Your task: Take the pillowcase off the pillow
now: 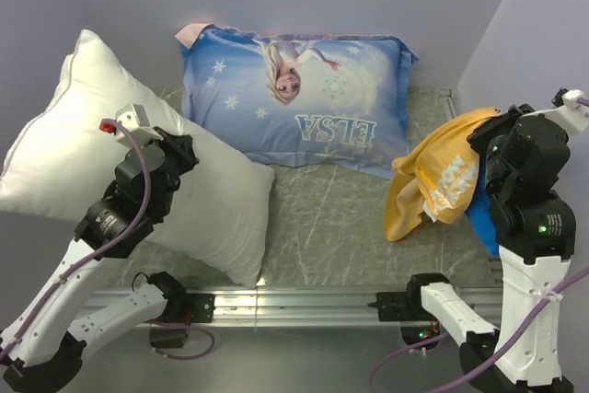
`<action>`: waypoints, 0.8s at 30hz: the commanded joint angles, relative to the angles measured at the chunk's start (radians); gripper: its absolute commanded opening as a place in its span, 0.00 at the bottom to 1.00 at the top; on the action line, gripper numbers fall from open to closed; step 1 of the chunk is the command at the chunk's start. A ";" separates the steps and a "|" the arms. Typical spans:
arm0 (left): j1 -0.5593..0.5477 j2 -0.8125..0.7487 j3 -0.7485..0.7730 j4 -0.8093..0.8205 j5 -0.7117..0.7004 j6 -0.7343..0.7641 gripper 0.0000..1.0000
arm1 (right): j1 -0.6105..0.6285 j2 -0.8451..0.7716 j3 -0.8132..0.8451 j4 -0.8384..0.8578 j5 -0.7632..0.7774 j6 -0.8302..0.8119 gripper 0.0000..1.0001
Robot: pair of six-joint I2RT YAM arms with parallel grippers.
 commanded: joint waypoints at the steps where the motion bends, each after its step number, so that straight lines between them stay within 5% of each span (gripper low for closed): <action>1: -0.005 -0.003 0.000 0.158 0.068 -0.117 0.01 | -0.008 0.002 0.046 0.039 -0.027 -0.023 0.00; 6: -0.007 0.028 -0.009 0.112 0.084 -0.136 0.01 | -0.006 -0.030 -0.067 0.091 -0.105 -0.013 0.00; 11: -0.007 0.028 -0.110 0.082 0.056 -0.176 0.28 | -0.005 -0.062 -0.244 0.163 -0.143 -0.011 0.00; 24: -0.007 0.025 -0.169 0.124 0.088 -0.111 0.66 | 0.018 -0.068 -0.597 0.298 -0.182 0.021 0.00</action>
